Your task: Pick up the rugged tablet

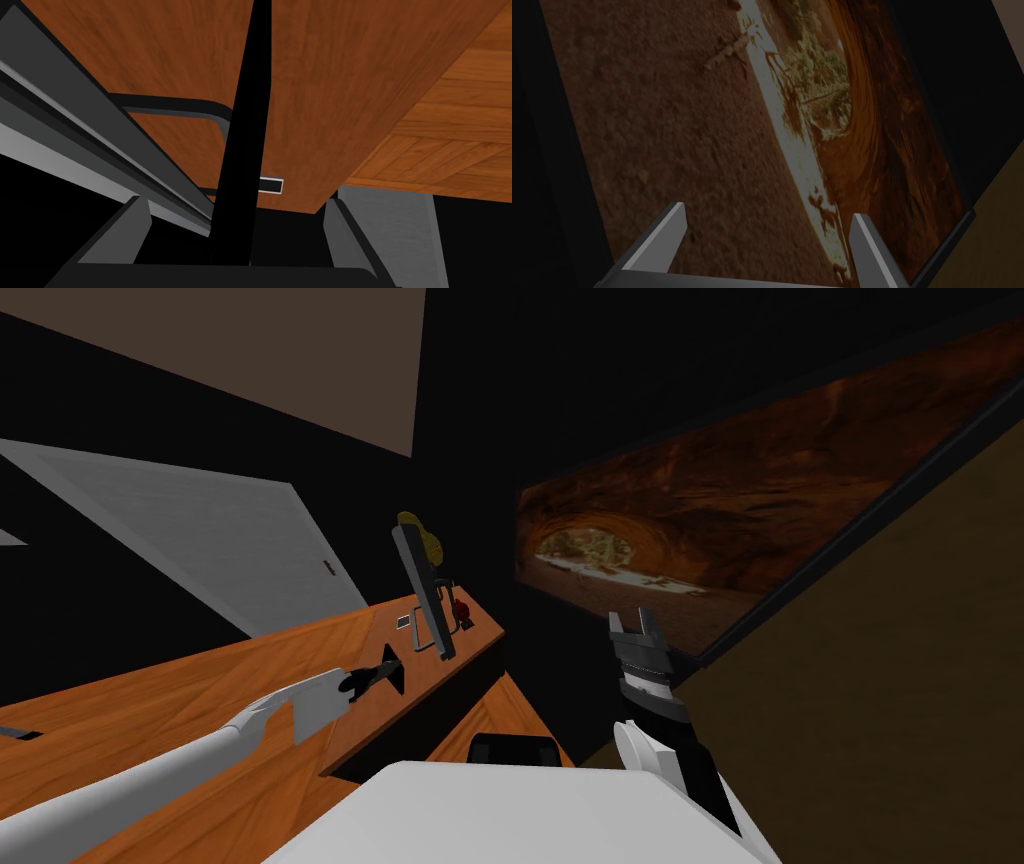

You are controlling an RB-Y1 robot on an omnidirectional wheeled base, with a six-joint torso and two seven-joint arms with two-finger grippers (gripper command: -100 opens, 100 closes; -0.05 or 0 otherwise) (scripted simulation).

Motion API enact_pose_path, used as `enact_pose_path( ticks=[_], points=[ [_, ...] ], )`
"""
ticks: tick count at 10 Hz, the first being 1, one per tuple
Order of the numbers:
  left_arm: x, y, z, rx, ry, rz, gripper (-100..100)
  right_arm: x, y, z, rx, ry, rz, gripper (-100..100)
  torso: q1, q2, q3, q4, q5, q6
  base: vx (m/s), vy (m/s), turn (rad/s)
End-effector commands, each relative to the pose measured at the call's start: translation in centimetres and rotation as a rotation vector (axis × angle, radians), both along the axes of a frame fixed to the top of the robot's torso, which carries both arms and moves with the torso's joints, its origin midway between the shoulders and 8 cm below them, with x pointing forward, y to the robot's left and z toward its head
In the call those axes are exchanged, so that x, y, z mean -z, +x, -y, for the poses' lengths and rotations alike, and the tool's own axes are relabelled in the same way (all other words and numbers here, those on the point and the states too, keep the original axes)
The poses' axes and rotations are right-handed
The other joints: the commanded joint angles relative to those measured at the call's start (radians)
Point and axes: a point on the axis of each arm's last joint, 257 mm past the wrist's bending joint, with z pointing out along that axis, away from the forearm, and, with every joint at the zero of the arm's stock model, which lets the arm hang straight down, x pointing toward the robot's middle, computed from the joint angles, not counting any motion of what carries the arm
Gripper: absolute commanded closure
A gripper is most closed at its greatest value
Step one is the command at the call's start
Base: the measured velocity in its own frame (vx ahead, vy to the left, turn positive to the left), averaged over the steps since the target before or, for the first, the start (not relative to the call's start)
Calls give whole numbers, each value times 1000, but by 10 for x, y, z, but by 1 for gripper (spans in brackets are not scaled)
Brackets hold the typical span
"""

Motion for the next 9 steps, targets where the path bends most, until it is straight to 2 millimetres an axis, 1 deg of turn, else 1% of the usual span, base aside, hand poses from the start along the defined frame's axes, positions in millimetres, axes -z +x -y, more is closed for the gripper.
enact_pose_path(
  ticks=[1,2,3,4,5,7,8,9],
  points=[
    [-7,-8,-19,-25,43,-22,-100,0,0,0,0,0,0,0,0,0,0,0,0,0,8,-18,-58],
    [-5,-6,-12,-14,26,-13,-100,0,0,0,-1,1,-1,0,-3,0,0,0,-1,1,0,0,0],
    [-5,-7,-14,-17,29,-15,0,1,0,0,-1,1,-2,0,-4,0,0,1,-1,1,0,0,0],
    [6,-11,-14,-26,20,-15,-100,1,0,0,-1,1,-1,0,-4,0,0,1,-1,1,13,43,-41],
    [10,-12,-14,-29,17,-16,-100,1,0,0,-1,1,-1,0,-1,-1,0,0,0,1,21,74,-39],
    [26,-18,-14,-41,4,-19,-100,1,0,0,-1,1,-2,0,1,-2,-1,0,1,1,26,72,-40],
    [34,-22,-13,-47,-2,-21,-100,1,0,0,-1,1,-1,0,4,-3,-2,-1,4,1,18,67,-53],
    [28,-19,-13,-41,1,-15,-100,1,0,0,-1,1,-1,0,10,-6,-4,-3,7,1,6,24,-12]
  ],
)
